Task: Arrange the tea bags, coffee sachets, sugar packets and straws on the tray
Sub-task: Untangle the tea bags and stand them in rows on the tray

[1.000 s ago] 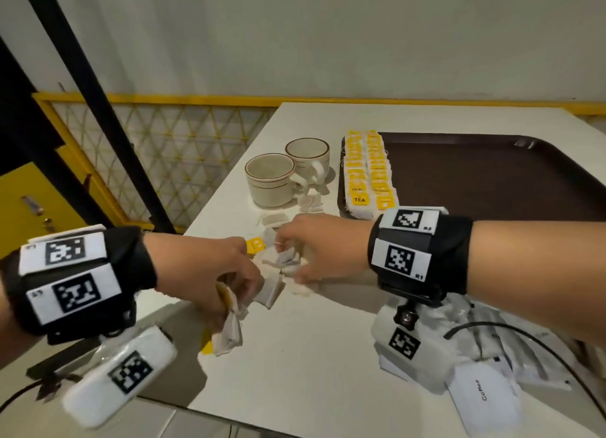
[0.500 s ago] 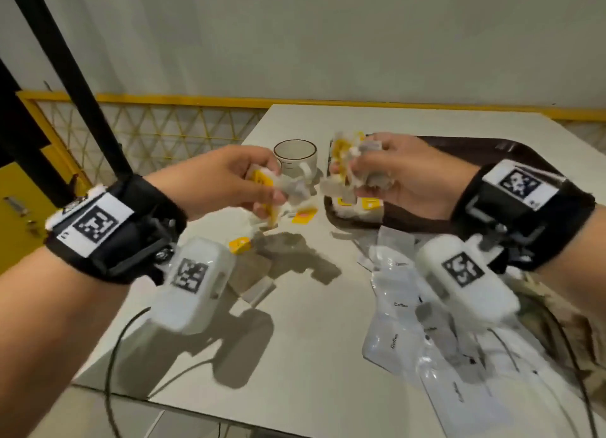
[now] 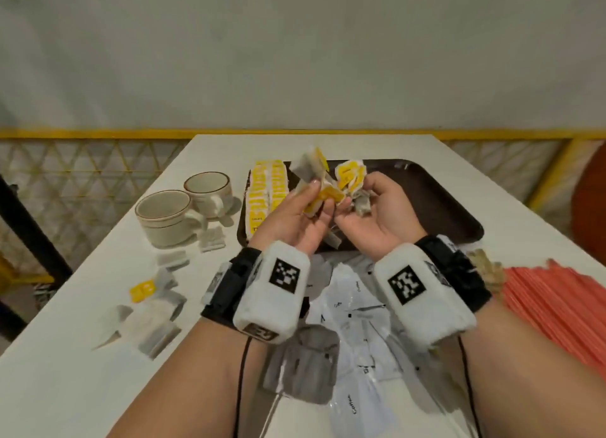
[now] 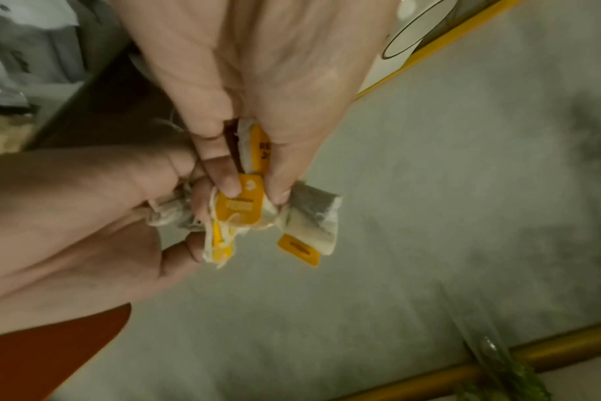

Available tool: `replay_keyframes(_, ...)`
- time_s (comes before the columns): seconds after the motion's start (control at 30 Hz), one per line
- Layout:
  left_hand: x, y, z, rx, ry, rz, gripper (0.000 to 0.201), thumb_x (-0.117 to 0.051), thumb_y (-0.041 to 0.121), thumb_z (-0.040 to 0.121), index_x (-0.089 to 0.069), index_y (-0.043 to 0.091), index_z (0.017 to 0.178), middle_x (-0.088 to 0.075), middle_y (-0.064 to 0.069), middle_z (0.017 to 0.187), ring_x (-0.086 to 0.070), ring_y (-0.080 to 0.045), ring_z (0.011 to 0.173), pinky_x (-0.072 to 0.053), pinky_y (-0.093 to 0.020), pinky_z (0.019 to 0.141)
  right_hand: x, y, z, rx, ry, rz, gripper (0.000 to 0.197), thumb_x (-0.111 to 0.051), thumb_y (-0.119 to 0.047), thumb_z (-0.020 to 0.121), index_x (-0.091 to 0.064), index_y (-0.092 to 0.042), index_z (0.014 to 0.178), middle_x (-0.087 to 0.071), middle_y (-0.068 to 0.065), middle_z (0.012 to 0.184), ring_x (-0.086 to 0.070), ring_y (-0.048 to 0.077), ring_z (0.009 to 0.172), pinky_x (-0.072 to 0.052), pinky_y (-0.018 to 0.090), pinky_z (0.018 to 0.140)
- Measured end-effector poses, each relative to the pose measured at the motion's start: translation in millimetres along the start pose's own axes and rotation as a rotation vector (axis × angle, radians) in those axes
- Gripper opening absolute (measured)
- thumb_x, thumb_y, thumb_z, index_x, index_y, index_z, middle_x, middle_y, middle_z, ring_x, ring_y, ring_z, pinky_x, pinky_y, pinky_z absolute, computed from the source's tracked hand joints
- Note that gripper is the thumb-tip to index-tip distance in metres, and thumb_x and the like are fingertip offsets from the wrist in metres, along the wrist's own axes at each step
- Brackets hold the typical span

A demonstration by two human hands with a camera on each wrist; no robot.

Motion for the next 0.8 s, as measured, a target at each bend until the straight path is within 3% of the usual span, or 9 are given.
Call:
replay_keyframes(0.13,10.1,-4.0,-0.8,-0.008,0.053,0.017,0.011,-0.051,0.010,0.093,-0.059,0.004,0.099,-0.064,-0.017,0.103,-0.060,-0.022,0.092,-0.055,-0.015,0.060,18.3,1.1,-4.0,-0.013,0.037,-0.073,0.017,-0.051,-0.021,0.089,-0.059,-0.006,0.091,-0.057,0.012,0.094,-0.051,0.016,0.071,-0.037,0.017,0.059)
replay_keyframes(0.2,16.3,-4.5,-5.2,0.007,0.061,0.061,0.010,-0.053,0.009,0.093,-0.062,0.006,0.093,-0.071,-0.013,0.090,-0.067,-0.016,0.079,-0.055,-0.016,0.059,20.1,6.9,-7.1,-0.061,0.003,-0.097,0.028,-0.065,-0.034,0.083,-0.062,-0.009,0.094,-0.059,0.009,0.091,-0.055,0.015,0.074,-0.043,0.017,0.054)
replay_keyframes(0.3,22.2,-6.9,-10.5,0.034,0.047,0.161,0.011,-0.054,0.010,0.093,-0.064,0.008,0.092,-0.072,-0.007,0.081,-0.068,-0.010,0.069,-0.056,-0.016,0.060,30.8,8.0,-9.9,-0.065,0.079,-0.140,0.021,-0.071,-0.019,0.074,-0.062,-0.010,0.090,-0.063,0.006,0.087,-0.059,0.013,0.075,-0.047,0.018,0.050)
replay_keyframes(0.43,29.1,-7.2,-12.2,0.054,0.077,0.201,0.007,-0.058,0.011,0.090,-0.062,0.009,0.096,-0.069,-0.007,0.080,-0.067,-0.011,0.071,-0.057,-0.017,0.062,40.4,0.7,-16.4,-0.079,0.152,-0.154,0.005,-0.058,-0.007,0.089,-0.062,-0.004,0.088,-0.067,0.008,0.071,-0.061,0.014,0.059,-0.049,0.019,0.049)
replay_keyframes(0.5,31.0,-4.9,-12.2,0.046,0.090,0.202,0.007,-0.059,0.011,0.090,-0.061,0.009,0.096,-0.069,-0.006,0.077,-0.068,-0.012,0.070,-0.057,-0.018,0.063,43.6,-3.4,-17.5,-0.076,0.183,-0.108,0.006,-0.055,-0.005,0.090,-0.061,-0.004,0.088,-0.066,0.011,0.069,-0.062,0.017,0.067,-0.053,0.022,0.049)
replay_keyframes(0.6,32.8,-0.7,-12.7,0.026,0.091,0.265,0.007,-0.060,0.009,0.090,-0.061,0.009,0.096,-0.069,-0.003,0.074,-0.067,-0.010,0.065,-0.057,-0.018,0.064,47.0,-10.5,-18.3,-0.025,0.204,-0.095,0.012,-0.053,-0.004,0.092,-0.064,-0.008,0.095,-0.066,0.017,0.083,-0.066,0.027,0.084,-0.059,0.031,0.054)
replay_keyframes(0.67,34.8,1.3,-13.1,0.017,0.095,0.330,0.014,-0.061,0.007,0.089,-0.059,0.008,0.103,-0.068,-0.004,0.078,-0.067,-0.011,0.067,-0.056,-0.019,0.061,45.7,-10.9,-19.7,-0.028,0.197,-0.117,0.006,-0.062,-0.015,0.089,-0.065,-0.009,0.089,-0.065,0.013,0.085,-0.066,0.025,0.080,-0.058,0.028,0.053)
replay_keyframes(0.73,36.5,0.0,-14.9,0.042,0.092,0.395,0.017,-0.062,0.006,0.088,-0.058,0.005,0.105,-0.066,-0.009,0.082,-0.066,-0.014,0.068,-0.056,-0.020,0.060,45.8,-9.1,-20.1,-0.046,0.182,-0.132,0.018,-0.074,-0.024,0.077,-0.064,-0.010,0.081,-0.064,0.007,0.076,-0.063,0.018,0.070,-0.054,0.022,0.049)
replay_keyframes(0.8,34.2,-3.9,-17.3,0.087,0.060,0.449,0.015,-0.062,0.006,0.088,-0.057,0.004,0.102,-0.066,-0.010,0.079,-0.065,-0.016,0.069,-0.057,-0.020,0.062,46.6,-6.7,-19.0,-0.064,0.175,-0.173,0.018,-0.075,-0.019,0.072,-0.060,-0.012,0.079,-0.058,0.003,0.069,-0.058,0.011,0.058,-0.048,0.017,0.044)
Point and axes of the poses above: each hand's wrist, its own z-axis towards the middle knuckle, its own x-axis out of the back of the hand, y = z × x, the point moved 8 cm from there along z, towards the middle knuckle
